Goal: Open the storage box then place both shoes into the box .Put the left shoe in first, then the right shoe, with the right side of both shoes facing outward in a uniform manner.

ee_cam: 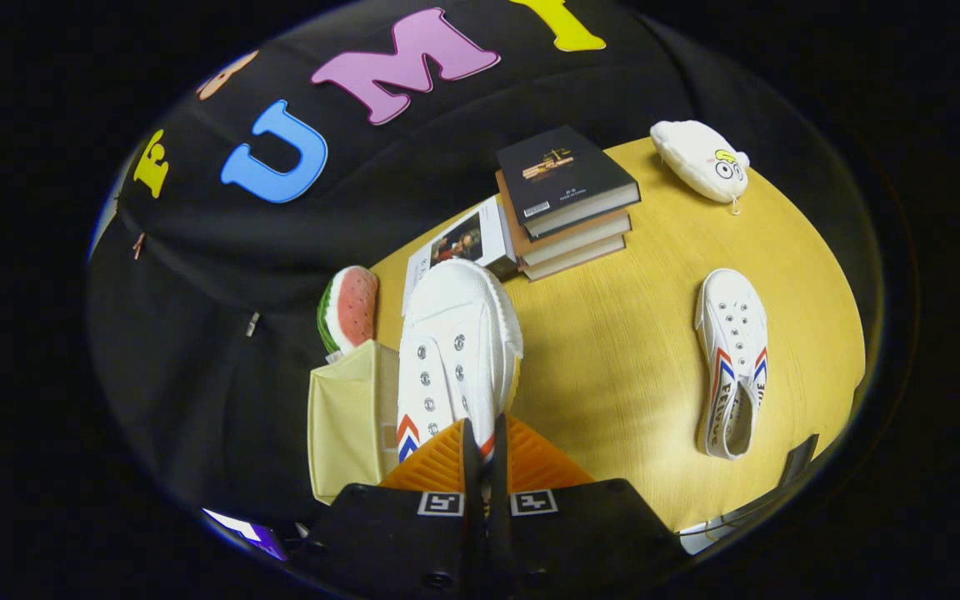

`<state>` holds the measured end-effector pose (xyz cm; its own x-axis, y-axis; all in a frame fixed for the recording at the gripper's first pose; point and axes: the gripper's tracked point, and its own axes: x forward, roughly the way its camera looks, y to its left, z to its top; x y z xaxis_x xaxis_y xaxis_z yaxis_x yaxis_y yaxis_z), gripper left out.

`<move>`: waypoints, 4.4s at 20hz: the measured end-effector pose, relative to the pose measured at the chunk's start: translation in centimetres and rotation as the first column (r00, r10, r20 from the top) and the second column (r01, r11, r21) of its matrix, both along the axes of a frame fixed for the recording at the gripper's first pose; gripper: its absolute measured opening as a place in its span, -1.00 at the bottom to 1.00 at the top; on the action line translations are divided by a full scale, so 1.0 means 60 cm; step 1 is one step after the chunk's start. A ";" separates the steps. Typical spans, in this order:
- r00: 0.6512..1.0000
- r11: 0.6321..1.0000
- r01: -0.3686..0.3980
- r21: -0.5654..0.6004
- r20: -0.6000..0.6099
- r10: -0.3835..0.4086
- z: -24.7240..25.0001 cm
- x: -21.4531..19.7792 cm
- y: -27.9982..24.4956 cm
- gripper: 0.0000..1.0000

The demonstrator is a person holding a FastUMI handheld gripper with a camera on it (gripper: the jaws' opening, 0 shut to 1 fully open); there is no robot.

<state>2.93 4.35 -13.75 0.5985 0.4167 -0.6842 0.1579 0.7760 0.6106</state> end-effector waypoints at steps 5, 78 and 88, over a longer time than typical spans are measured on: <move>0.999 0.997 0.036 0.063 0.029 -0.037 0.095 -0.024 0.026 -0.89; 0.997 0.922 -0.007 -0.387 -0.069 -0.022 -0.200 -0.018 -0.395 0.98; 0.959 0.982 0.004 -0.190 -0.276 -0.057 -0.335 -0.035 -0.402 0.97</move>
<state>0.83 -19.77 -33.85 0.3827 0.2508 -0.8892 0.3268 0.8635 0.3843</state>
